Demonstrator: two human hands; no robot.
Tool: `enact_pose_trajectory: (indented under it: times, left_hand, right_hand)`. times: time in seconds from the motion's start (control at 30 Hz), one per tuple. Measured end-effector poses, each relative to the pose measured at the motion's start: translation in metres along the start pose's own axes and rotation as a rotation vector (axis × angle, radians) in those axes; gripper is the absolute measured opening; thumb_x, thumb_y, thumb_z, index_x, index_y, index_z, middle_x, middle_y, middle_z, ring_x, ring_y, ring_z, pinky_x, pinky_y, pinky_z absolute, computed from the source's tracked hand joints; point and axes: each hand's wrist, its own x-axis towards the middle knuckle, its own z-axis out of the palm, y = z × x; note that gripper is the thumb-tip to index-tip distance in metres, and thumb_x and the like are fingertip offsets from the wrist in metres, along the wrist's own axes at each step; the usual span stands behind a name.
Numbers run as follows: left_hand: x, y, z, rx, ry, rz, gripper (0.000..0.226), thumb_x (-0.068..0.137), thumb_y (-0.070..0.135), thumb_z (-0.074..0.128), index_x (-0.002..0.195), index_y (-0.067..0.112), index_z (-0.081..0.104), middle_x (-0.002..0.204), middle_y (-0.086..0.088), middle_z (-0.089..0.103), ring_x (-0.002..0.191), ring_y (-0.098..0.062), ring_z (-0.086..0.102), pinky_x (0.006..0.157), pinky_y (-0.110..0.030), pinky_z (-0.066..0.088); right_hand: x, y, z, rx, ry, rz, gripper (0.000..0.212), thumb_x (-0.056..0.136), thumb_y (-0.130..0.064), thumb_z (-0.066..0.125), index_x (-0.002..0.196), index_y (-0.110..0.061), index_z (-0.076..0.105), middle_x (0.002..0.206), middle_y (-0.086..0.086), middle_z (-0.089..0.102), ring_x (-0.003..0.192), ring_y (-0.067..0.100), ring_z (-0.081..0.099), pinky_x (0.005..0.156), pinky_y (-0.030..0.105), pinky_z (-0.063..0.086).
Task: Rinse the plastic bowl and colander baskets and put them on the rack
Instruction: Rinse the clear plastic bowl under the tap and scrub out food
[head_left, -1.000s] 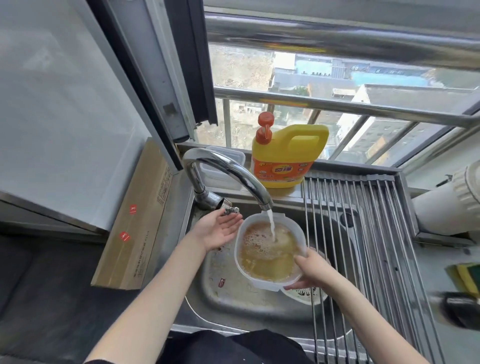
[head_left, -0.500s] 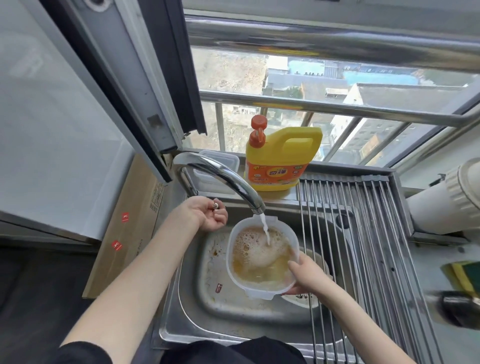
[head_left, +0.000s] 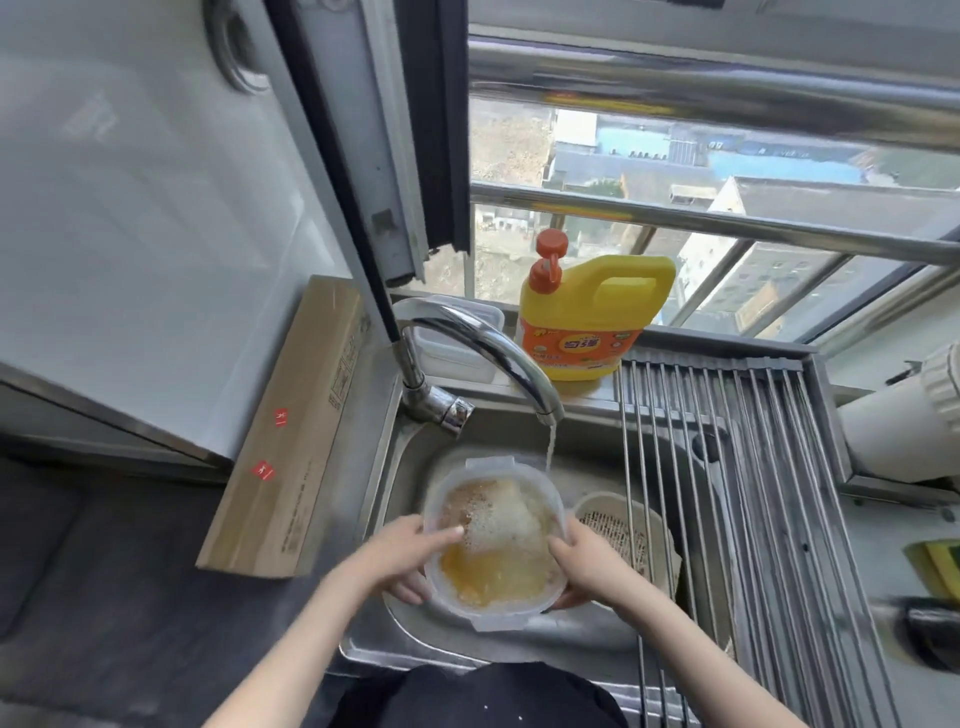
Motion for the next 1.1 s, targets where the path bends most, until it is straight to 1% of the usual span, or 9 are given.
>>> enact_pose_trajectory:
  times: [0.1, 0.23, 0.43, 0.63, 0.7, 0.77, 0.87, 0.97, 1.1]
  left_hand:
    - [0.019, -0.019, 0.016, -0.076, 0.137, 0.055, 0.025, 0.087, 0.008, 0.050, 0.105, 0.019, 0.065, 0.111, -0.011, 0.068, 0.083, -0.024, 0.072, 0.068, -0.042, 0.061]
    - [0.027, -0.036, 0.020, -0.161, 0.165, 0.044, 0.032, 0.085, 0.003, 0.043, 0.107, 0.012, 0.065, 0.100, -0.010, 0.070, 0.084, -0.025, 0.072, 0.064, -0.039, 0.061]
    - [0.030, -0.034, 0.019, -0.187, 0.291, 0.095, 0.034, 0.073, 0.000, 0.044, 0.098, 0.002, 0.068, 0.098, -0.019, 0.071, 0.091, -0.034, 0.068, 0.079, -0.049, 0.057]
    - [0.015, -0.015, 0.021, -0.204, 0.289, 0.011, 0.031, 0.087, -0.006, 0.046, 0.115, -0.004, 0.056, 0.101, -0.016, 0.061, 0.060, -0.010, 0.058, 0.035, -0.013, 0.044]
    - [0.018, -0.016, 0.022, -0.237, 0.292, -0.011, 0.032, 0.090, -0.002, 0.047, 0.122, -0.005, 0.052, 0.102, -0.016, 0.059, 0.063, -0.016, 0.062, 0.039, -0.015, 0.049]
    - [0.019, -0.014, 0.022, -0.267, 0.298, -0.039, 0.035, 0.094, 0.004, 0.047, 0.127, -0.004, 0.050, 0.100, -0.014, 0.057, 0.077, -0.028, 0.068, 0.052, -0.030, 0.060]
    - [0.018, -0.012, 0.021, -0.250, 0.292, -0.054, 0.035, 0.095, 0.006, 0.046, 0.129, -0.002, 0.050, 0.100, -0.012, 0.057, 0.089, -0.034, 0.069, 0.059, -0.039, 0.062]
    - [0.018, -0.012, 0.020, -0.273, 0.286, -0.054, 0.037, 0.094, 0.005, 0.046, 0.131, 0.000, 0.049, 0.100, -0.012, 0.056, 0.092, -0.035, 0.068, 0.060, -0.040, 0.062]
    - [0.018, -0.011, 0.020, -0.304, 0.281, -0.038, 0.037, 0.094, 0.004, 0.046, 0.131, 0.001, 0.049, 0.100, -0.011, 0.057, 0.088, -0.031, 0.069, 0.057, -0.036, 0.061]
  right_hand:
    - [0.002, -0.006, 0.007, -0.086, 0.034, 0.012, 0.043, 0.102, -0.034, 0.033, 0.138, -0.011, 0.040, 0.108, 0.005, 0.061, 0.069, 0.011, 0.065, 0.054, 0.014, 0.051]
    - [0.018, -0.016, 0.027, -0.314, 0.379, -0.233, 0.061, 0.100, -0.048, 0.025, 0.148, -0.011, 0.027, 0.147, 0.012, 0.040, 0.133, 0.027, 0.037, 0.108, 0.036, 0.032]
    - [0.054, -0.083, 0.053, 0.030, 0.486, -0.449, 0.057, 0.103, -0.036, 0.028, 0.151, -0.008, 0.016, 0.157, 0.008, 0.022, 0.145, 0.019, 0.017, 0.115, 0.027, 0.013]
    - [0.081, -0.091, 0.071, 0.213, 0.454, -0.501, 0.047, 0.103, -0.034, 0.030, 0.142, -0.010, 0.039, 0.149, 0.011, 0.038, 0.141, 0.023, 0.030, 0.117, 0.033, 0.020]
    - [0.081, -0.093, 0.074, 0.258, 0.450, -0.507, 0.045, 0.103, -0.029, 0.033, 0.143, -0.008, 0.038, 0.152, 0.009, 0.033, 0.143, 0.020, 0.025, 0.115, 0.025, 0.017]
    - [0.085, -0.096, 0.074, 0.270, 0.492, -0.518, 0.042, 0.103, -0.027, 0.034, 0.138, -0.008, 0.043, 0.146, 0.012, 0.043, 0.138, 0.025, 0.036, 0.113, 0.033, 0.027]
    - [0.090, -0.098, 0.074, 0.241, 0.581, -0.525, 0.043, 0.100, -0.036, 0.031, 0.128, -0.010, 0.052, 0.116, 0.011, 0.065, 0.101, 0.026, 0.061, 0.080, 0.033, 0.045]
    - [0.092, -0.098, 0.072, 0.225, 0.643, -0.525, 0.047, 0.097, -0.043, 0.026, 0.111, -0.009, 0.057, 0.092, 0.012, 0.068, 0.070, 0.015, 0.052, 0.062, 0.025, 0.033]
    - [0.095, -0.097, 0.071, 0.161, 0.665, -0.512, 0.030, 0.102, -0.028, 0.036, 0.105, -0.008, 0.057, 0.076, 0.004, 0.059, 0.066, 0.014, 0.046, 0.060, 0.027, 0.030]
